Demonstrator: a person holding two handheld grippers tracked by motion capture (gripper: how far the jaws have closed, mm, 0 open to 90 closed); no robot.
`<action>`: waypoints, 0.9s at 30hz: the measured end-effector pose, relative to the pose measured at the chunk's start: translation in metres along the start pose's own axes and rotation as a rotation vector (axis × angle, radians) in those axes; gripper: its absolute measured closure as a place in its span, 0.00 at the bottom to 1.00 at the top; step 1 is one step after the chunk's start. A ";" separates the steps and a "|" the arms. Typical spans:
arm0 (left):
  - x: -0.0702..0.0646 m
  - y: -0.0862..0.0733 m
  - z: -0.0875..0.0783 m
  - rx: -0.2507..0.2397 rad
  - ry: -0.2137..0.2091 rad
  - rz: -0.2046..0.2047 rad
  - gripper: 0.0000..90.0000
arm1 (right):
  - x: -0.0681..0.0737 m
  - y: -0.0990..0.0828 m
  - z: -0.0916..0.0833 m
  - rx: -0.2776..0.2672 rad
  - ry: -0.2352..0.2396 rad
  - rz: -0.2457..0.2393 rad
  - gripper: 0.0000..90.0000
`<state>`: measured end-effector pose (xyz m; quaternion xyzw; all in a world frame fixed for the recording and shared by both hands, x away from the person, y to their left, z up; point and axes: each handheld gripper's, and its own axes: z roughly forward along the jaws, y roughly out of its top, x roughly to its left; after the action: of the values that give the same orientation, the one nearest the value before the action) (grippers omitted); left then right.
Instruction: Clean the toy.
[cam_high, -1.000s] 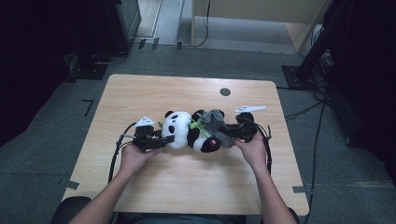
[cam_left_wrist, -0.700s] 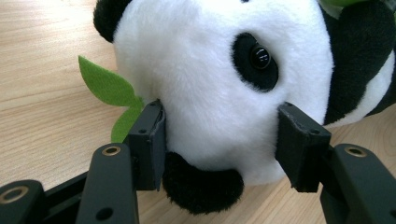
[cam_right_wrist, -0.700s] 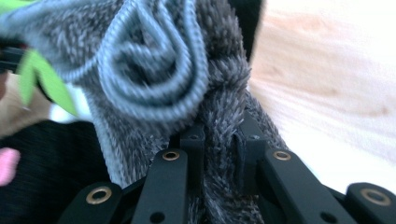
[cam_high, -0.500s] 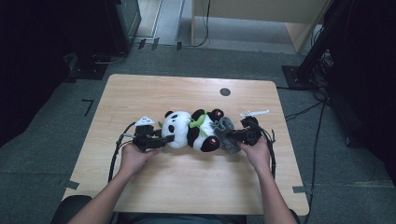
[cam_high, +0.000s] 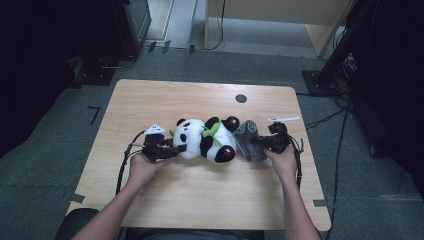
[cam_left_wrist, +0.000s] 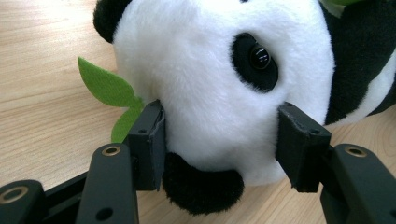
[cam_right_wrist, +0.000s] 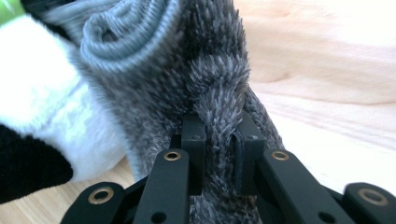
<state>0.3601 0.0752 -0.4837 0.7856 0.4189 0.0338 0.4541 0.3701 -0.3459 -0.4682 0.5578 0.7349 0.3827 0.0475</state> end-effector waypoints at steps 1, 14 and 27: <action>0.000 0.000 0.000 -0.001 0.000 0.000 0.46 | 0.000 0.000 0.000 0.000 0.000 0.000 0.88; -0.002 -0.001 -0.001 -0.001 0.010 0.007 0.46 | 0.023 0.025 -0.055 -0.171 0.015 -0.064 0.88; -0.003 -0.002 0.000 -0.010 0.016 0.001 0.46 | 0.087 0.043 -0.048 -0.168 0.126 -0.219 0.88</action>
<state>0.3569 0.0737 -0.4838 0.7832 0.4220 0.0425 0.4547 0.3476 -0.2927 -0.3765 0.4434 0.7582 0.4697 0.0890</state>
